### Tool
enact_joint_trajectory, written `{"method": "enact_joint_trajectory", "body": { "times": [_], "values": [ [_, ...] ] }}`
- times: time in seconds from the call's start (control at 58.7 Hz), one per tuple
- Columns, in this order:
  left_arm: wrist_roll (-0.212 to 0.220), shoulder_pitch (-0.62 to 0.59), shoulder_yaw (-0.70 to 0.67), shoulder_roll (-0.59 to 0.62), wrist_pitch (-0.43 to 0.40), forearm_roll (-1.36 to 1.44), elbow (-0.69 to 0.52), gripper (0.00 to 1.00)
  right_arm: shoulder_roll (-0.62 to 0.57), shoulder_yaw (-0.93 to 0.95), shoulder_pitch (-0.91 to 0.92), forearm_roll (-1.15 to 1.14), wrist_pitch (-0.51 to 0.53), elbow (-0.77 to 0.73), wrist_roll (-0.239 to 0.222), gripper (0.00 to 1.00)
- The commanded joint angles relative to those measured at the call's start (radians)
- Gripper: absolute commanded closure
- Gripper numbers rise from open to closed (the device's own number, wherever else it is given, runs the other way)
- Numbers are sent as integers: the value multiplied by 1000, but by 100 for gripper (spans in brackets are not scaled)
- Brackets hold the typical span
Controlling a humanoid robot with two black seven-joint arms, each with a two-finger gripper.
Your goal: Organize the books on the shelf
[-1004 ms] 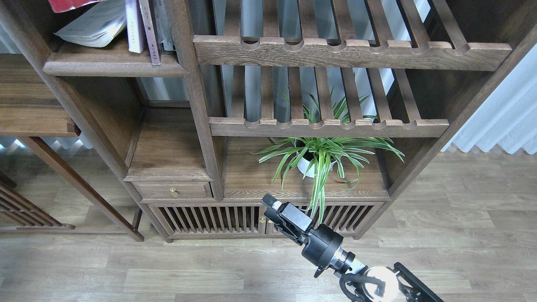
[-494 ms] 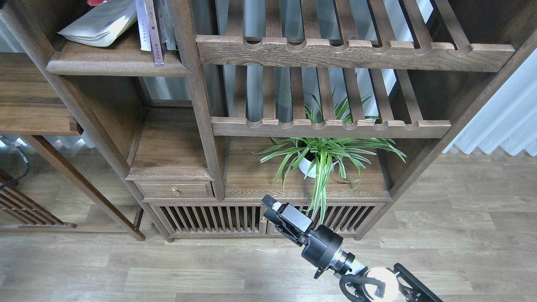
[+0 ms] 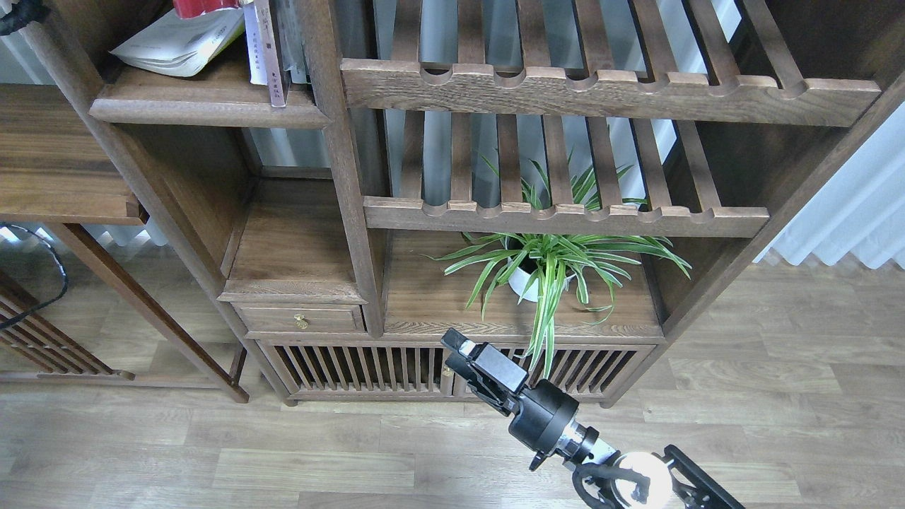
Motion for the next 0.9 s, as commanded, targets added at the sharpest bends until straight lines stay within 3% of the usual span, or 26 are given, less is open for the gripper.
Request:
{"method": "enact_joint_trajectory", "body": {
  "times": [0.0, 0.238, 0.323, 0.613, 0.885],
  "values": [
    [19, 29, -4, 24, 0, -9, -104, 100, 0, 0, -1, 1, 0, 3, 0, 1],
    [74, 141, -10, 138, 0, -207, -475, 100, 0, 0, -1, -1, 0, 3, 0, 1],
    [78, 153, -7, 204, 0, -242, -552, 100, 0, 0, -1, -1, 0, 3, -1, 1],
    [82, 167, -6, 461, 0, -390, -704, 100, 0, -2, -3, 1, 0, 4, -1, 1],
    [82, 172, -4, 718, 0, -571, -760, 100, 0, -2, -3, 1, 0, 13, -3, 1]
  ]
}}
